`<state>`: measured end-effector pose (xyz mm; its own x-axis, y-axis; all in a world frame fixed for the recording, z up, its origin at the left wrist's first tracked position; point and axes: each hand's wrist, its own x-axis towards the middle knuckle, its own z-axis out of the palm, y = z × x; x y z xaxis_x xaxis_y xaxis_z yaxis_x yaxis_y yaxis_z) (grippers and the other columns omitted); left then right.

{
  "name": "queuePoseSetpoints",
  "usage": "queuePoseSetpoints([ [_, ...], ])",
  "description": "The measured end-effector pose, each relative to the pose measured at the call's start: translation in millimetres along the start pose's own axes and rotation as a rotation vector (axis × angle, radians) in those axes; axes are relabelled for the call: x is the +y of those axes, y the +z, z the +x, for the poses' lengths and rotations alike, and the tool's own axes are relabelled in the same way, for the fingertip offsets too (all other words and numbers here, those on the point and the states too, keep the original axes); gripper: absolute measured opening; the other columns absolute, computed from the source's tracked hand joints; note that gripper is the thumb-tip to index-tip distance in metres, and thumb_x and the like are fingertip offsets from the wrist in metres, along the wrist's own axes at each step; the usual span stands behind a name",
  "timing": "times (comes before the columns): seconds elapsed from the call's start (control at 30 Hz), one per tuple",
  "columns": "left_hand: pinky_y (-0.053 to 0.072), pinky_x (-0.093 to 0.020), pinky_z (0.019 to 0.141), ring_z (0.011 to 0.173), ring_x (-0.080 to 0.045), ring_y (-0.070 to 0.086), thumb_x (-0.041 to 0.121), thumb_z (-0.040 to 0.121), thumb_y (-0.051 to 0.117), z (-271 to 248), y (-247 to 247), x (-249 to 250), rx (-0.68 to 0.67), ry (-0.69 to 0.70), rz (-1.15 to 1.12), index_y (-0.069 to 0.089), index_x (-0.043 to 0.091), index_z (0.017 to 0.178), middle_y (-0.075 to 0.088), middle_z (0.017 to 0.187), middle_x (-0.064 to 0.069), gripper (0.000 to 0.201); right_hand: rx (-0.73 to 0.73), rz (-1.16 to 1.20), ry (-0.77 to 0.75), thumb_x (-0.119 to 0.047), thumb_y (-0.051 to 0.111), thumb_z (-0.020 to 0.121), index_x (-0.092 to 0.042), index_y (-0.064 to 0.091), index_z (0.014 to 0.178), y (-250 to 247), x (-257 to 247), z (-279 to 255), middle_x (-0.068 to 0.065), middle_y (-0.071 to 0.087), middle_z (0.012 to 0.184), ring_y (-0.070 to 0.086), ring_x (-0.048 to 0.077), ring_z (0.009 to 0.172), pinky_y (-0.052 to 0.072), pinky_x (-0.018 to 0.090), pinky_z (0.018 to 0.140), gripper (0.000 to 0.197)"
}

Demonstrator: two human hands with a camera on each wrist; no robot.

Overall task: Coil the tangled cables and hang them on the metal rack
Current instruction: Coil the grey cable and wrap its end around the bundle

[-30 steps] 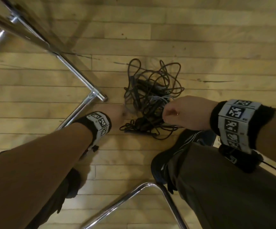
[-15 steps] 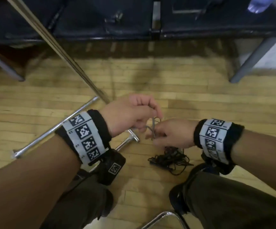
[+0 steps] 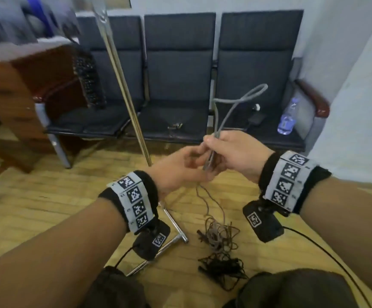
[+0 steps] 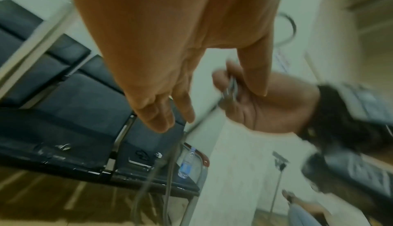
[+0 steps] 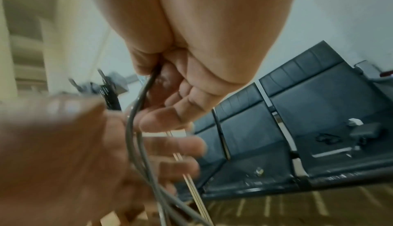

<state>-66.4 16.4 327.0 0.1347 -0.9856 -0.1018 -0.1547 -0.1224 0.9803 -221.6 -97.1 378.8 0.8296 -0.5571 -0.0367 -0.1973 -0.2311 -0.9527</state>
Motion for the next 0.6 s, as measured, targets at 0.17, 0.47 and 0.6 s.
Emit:
queuePoseSetpoints([
  [0.17, 0.052, -0.052, 0.104, 0.097, -0.012, 0.074, 0.056, 0.092, 0.061, -15, 19, 28, 0.076, 0.03, 0.423, 0.077, 0.033, 0.092, 0.081, 0.093, 0.011, 0.029, 0.091, 0.323, -0.161, -0.035, 0.047, 0.109, -0.007, 0.066, 0.1, -24, -77, -19, 0.019, 0.079, 0.094, 0.068, 0.019, 0.061, 0.059, 0.027, 0.055, 0.035],
  [0.47, 0.058, -0.037, 0.06, 0.05, -0.014, 0.051, 0.037, 0.108, 0.052, -32, -7, 76, 0.321, -0.032, 0.41, 0.063, 0.02, 0.079, 0.052, 0.06, 0.007, 0.035, 0.327, 0.318, 0.279, -0.041, 0.061, 0.103, 0.001, 0.049, 0.142, -62, -57, -29, 0.024, 0.067, 0.126, 0.074, 0.041, 0.101, 0.066, 0.046, 0.072, 0.059],
  [0.6, 0.044, -0.025, 0.048, 0.051, -0.014, 0.054, 0.032, 0.101, 0.059, -33, -5, 101, 0.259, -0.045, 0.813, 0.065, 0.024, 0.081, 0.06, 0.066, 0.004, 0.022, 0.128, -0.379, 0.132, -0.026, 0.066, 0.099, -0.01, 0.074, 0.1, -22, -34, -48, 0.005, 0.08, 0.082, 0.078, 0.02, 0.072, 0.066, 0.044, 0.072, 0.018],
])
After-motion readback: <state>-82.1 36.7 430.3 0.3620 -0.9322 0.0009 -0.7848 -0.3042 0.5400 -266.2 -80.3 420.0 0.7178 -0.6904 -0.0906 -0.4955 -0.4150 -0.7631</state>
